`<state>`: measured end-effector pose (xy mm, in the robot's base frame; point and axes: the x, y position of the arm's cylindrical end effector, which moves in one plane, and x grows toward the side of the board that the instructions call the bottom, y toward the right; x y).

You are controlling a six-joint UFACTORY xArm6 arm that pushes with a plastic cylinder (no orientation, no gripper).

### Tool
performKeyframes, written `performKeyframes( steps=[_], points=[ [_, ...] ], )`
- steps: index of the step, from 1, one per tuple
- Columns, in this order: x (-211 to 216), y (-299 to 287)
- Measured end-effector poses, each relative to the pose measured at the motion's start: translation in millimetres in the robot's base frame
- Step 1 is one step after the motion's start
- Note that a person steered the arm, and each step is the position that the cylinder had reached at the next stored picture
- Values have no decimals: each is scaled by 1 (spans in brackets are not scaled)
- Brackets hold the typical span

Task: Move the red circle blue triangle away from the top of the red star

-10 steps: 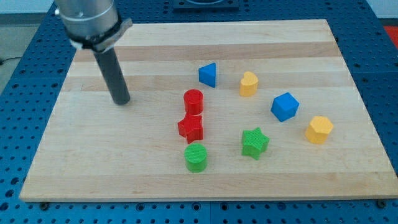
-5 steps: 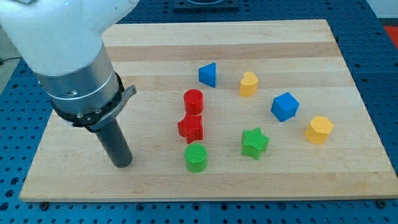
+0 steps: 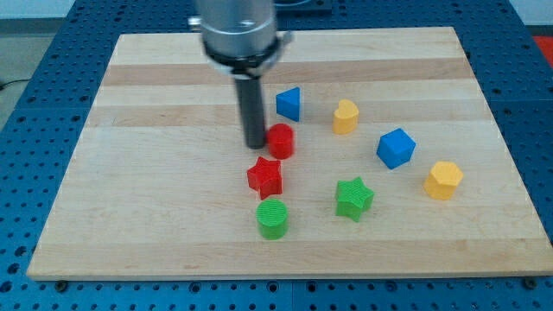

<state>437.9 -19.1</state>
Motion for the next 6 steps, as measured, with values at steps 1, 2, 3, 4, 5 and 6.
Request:
performKeyframes(
  steps=[1,2,3,4,5,6],
  points=[
    [-43,15],
    [-79,15],
    [-80,22],
    [-80,55],
    [-93,106],
    [-107,72]
  ],
)
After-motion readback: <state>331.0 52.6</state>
